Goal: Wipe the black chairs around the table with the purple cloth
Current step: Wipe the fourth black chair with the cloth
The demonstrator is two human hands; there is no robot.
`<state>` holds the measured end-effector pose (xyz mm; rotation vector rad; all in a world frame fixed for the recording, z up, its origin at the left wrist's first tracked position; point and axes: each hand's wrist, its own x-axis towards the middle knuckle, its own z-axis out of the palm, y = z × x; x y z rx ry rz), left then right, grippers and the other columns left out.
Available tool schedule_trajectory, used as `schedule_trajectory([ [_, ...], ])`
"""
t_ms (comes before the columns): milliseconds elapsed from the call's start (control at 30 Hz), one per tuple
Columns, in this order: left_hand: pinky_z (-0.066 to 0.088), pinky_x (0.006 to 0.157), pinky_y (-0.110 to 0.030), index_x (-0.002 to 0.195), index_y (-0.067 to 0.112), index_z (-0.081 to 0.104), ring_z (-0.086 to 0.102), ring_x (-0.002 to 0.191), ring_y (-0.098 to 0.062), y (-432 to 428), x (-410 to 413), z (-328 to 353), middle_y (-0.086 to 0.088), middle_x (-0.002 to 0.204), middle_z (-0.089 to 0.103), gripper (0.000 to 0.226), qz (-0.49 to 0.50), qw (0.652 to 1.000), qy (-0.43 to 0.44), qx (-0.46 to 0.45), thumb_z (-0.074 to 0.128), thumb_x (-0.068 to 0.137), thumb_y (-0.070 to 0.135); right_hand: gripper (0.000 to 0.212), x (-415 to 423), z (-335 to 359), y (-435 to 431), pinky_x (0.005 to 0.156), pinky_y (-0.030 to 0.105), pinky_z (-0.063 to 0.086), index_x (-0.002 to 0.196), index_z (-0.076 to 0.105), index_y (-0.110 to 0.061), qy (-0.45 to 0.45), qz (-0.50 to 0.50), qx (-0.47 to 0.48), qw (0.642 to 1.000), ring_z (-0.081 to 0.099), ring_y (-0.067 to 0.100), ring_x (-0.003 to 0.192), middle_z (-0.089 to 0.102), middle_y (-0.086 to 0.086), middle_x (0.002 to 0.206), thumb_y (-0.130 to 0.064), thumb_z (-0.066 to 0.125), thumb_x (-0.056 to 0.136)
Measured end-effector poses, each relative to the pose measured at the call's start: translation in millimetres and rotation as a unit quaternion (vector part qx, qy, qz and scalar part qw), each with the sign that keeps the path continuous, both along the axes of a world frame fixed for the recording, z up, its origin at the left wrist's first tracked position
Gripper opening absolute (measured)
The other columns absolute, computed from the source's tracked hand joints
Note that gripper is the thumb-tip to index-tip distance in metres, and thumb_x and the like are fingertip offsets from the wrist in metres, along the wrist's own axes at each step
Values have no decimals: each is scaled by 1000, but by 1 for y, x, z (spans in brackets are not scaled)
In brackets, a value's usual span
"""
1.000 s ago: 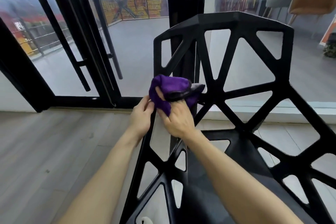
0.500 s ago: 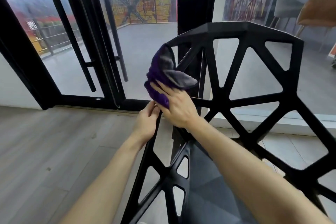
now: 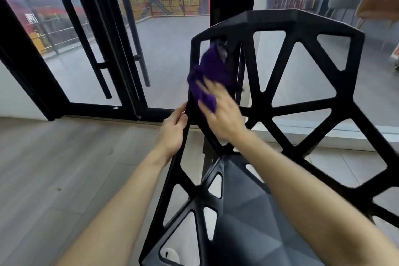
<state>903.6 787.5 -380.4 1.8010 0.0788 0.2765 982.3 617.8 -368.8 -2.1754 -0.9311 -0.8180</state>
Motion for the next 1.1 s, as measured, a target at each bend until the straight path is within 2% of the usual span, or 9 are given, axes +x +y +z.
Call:
schedule_trajectory([
  [200,29,129,-34,161,31,47,41,151,-5,-2,-4,4,13,161,52,46,-1,999,13,43,36,116,26,32,-58,-96,-29,76,45,54,135,69,-24,81,-50,-68,993,67,44,95,78,13,104,-32,60,105],
  [367,27,129,-30,163,30,44,39,152,-4,-8,-7,9,14,162,50,48,0,998,8,59,33,117,24,56,-67,-106,-57,108,43,52,165,23,-48,144,-62,-75,985,58,25,138,54,-10,160,-48,41,112],
  [467,27,126,-27,163,30,44,39,152,-5,-10,-11,11,12,163,49,48,13,997,0,81,33,117,24,60,-63,-113,-33,130,40,27,169,31,-31,152,-61,-62,984,26,13,162,32,-5,175,-44,44,112],
  [633,33,120,-29,162,25,46,45,150,-16,-12,-6,15,4,159,53,49,39,988,2,148,36,114,17,48,-88,-139,-77,122,42,37,148,61,-37,168,-75,-159,970,42,12,151,54,-8,160,-52,44,106],
  [700,37,123,-41,159,19,47,48,146,-24,-18,-5,20,-2,154,57,55,92,963,-36,253,46,105,6,49,-100,-123,-90,109,40,49,132,72,-40,294,-106,-35,949,62,15,128,74,-10,131,-64,40,102],
  [800,38,122,-41,150,18,54,51,136,-22,-42,-5,36,-2,141,60,64,115,927,-146,326,58,90,-3,51,-107,-75,-106,91,44,60,104,80,-19,484,-144,336,795,76,31,98,81,1,91,-62,53,103],
  [933,33,121,-34,144,17,59,50,137,-21,-78,21,89,-1,143,60,60,55,899,-240,363,61,87,-1,33,-116,11,-129,86,38,58,111,73,-20,436,-105,579,682,78,21,82,82,-3,87,-49,58,107],
  [1000,31,125,-35,145,14,59,47,143,-22,-93,47,124,-4,148,58,65,31,903,-247,351,58,82,-3,28,-106,58,-128,89,37,56,110,69,-26,356,-78,607,706,77,13,85,80,-6,94,-51,56,107],
  [1100,28,131,-43,157,12,46,36,155,-27,-110,85,175,-9,161,47,81,5,894,-219,391,60,78,-3,42,-63,121,-113,117,45,43,137,62,-29,202,-111,518,823,62,14,126,66,-6,132,-57,52,107],
])
